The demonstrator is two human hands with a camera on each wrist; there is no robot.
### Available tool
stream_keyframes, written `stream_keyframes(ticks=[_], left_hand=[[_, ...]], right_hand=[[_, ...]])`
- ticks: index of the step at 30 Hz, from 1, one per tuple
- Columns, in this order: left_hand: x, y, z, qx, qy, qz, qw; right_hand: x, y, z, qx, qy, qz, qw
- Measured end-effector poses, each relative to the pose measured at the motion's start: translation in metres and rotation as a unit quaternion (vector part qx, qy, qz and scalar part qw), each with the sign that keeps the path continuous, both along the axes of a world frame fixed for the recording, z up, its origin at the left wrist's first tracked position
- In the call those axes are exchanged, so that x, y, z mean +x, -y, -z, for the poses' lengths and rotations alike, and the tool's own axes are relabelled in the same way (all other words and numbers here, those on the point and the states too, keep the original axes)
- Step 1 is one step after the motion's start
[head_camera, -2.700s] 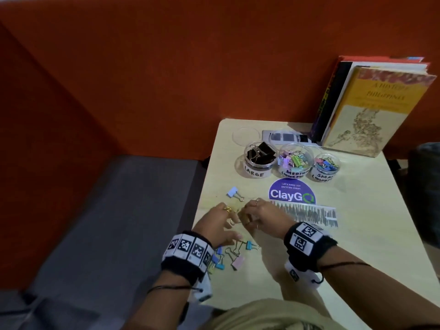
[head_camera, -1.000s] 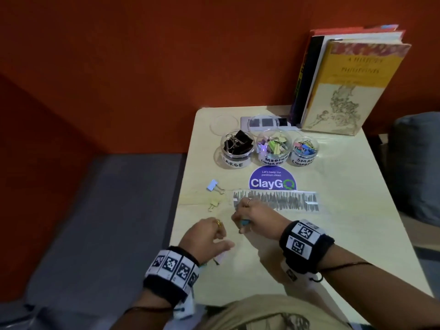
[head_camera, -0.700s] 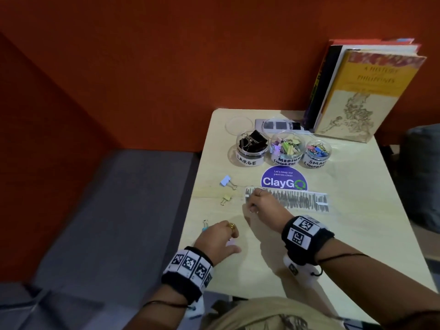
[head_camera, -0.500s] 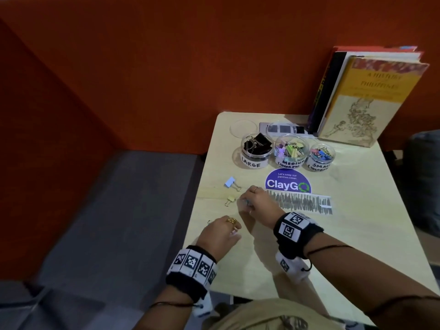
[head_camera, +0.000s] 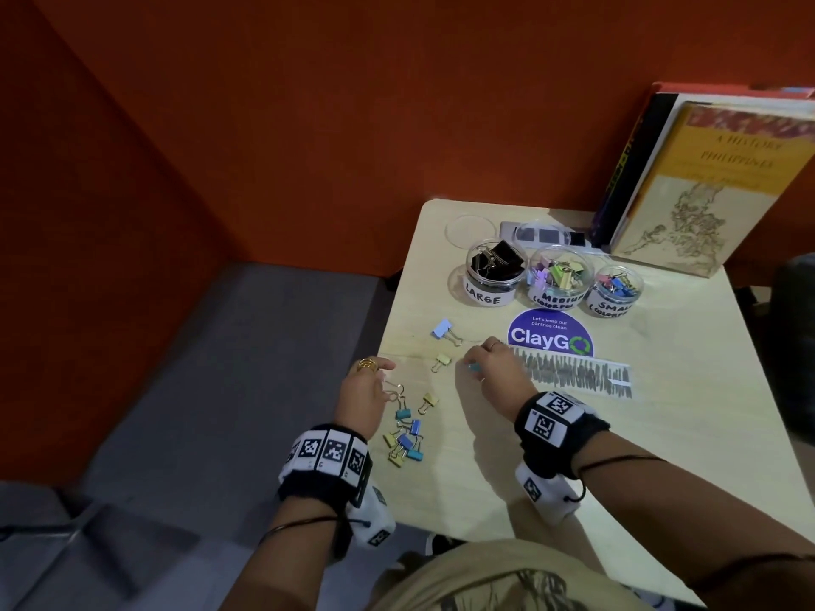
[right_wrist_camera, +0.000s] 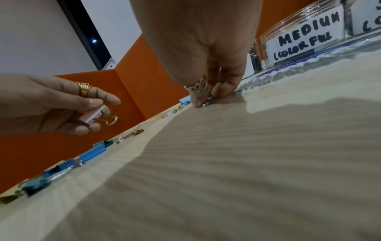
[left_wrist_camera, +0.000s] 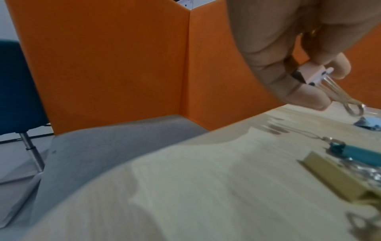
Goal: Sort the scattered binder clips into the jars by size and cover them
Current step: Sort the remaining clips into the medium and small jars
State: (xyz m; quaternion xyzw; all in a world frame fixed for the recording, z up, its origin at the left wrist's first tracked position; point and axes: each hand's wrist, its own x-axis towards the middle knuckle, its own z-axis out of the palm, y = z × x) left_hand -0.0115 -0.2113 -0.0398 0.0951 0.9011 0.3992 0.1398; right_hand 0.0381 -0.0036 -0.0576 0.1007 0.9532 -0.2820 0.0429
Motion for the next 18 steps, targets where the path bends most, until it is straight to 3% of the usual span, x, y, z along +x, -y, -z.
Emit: stream_keyframes(ticks=[8,18], left_hand=[[-0.008,-0.004,0.003,-0.004,-0.038,0.006,0.999],[-0.009,-0.015,0.021,-0.082,-0.024,0.029,0.996]], right_hand=[[-0.031,0.013,-0.004,-0.018,-0.063,-0.069,0.995],[0.007,0.033,-0.002,0.047,0.023,-0.258,0.965]])
